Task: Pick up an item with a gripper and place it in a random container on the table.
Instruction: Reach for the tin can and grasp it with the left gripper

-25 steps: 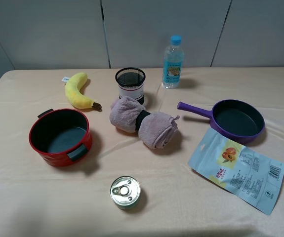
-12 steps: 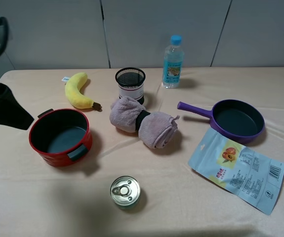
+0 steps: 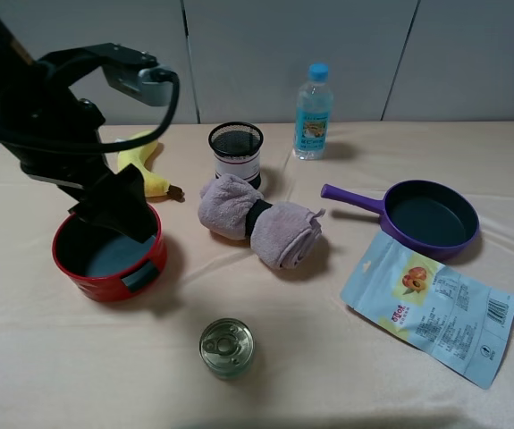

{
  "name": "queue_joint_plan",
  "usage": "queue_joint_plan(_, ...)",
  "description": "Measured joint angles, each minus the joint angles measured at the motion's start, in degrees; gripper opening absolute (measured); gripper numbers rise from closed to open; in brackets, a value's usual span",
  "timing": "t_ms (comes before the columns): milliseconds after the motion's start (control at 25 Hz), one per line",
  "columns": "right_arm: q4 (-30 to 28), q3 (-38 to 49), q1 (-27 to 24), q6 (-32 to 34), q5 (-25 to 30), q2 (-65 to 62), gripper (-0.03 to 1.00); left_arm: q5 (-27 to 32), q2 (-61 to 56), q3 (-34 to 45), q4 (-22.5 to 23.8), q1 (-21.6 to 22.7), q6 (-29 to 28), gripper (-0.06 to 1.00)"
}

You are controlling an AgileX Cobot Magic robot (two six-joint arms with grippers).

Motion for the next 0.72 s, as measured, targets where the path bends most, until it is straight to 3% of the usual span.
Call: queue_joint_plan(720,0.0,0.0,0.0,0.0,0.0,0.0,0.69,-3.5,10.6,-4.0,0.3,-18.3,-0.3,0.99)
